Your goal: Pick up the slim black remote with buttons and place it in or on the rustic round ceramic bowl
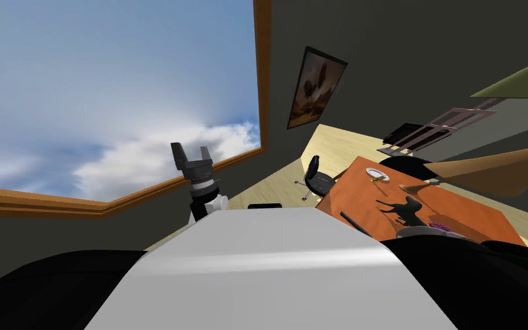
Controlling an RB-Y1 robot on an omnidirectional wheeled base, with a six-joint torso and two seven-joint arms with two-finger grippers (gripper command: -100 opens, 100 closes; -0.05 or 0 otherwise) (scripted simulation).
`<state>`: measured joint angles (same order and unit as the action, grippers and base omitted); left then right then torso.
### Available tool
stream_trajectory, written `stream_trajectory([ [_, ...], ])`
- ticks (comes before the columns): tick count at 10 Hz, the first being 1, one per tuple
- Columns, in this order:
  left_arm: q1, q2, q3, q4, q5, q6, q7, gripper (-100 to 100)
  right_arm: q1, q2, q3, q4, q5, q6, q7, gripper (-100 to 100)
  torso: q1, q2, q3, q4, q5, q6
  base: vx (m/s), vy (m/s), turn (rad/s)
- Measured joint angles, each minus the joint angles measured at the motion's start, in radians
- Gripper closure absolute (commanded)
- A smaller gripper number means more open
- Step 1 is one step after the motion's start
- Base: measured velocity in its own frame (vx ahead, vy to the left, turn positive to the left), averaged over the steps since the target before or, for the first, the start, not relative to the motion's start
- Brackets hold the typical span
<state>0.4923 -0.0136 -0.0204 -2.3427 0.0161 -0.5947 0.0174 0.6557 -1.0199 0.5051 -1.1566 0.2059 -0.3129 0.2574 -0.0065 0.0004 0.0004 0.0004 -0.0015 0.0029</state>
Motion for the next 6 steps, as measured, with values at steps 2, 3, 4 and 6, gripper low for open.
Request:
stream_trajectory([
  [2,0.000,0.000,0.000,0.000,0.000,0.000,0.000,0,0.019,-0.036,0.038,0.033,0.023,0.010,0.026,-100,-0.005,0.000,0.000,0.000,0.000,-0.002,-0.010,-0.135,0.289],
  [3,0.000,0.000,0.000,0.000,0.000,0.000,0.000,0,0.009,-0.045,0.056,0.056,0.030,0.013,0.032,-100,-0.005,0.000,0.000,0.000,-0.001,0.000,-0.015,-0.112,0.167],
  [4,0.000,0.000,0.000,0.000,0.000,0.000,0.000,0,-0.005,-0.049,0.081,0.104,0.044,-0.002,0.041,-100,-0.005,0.000,0.000,0.000,-0.001,-0.001,-0.007,-0.154,0.282],
  [6,0.000,0.000,0.000,0.000,0.000,0.000,0.000,0,0.008,-0.079,0.114,0.130,0.062,0.005,0.062,-100,-0.006,-0.001,-0.001,0.000,-0.001,0.000,-0.006,-0.115,0.173],
])
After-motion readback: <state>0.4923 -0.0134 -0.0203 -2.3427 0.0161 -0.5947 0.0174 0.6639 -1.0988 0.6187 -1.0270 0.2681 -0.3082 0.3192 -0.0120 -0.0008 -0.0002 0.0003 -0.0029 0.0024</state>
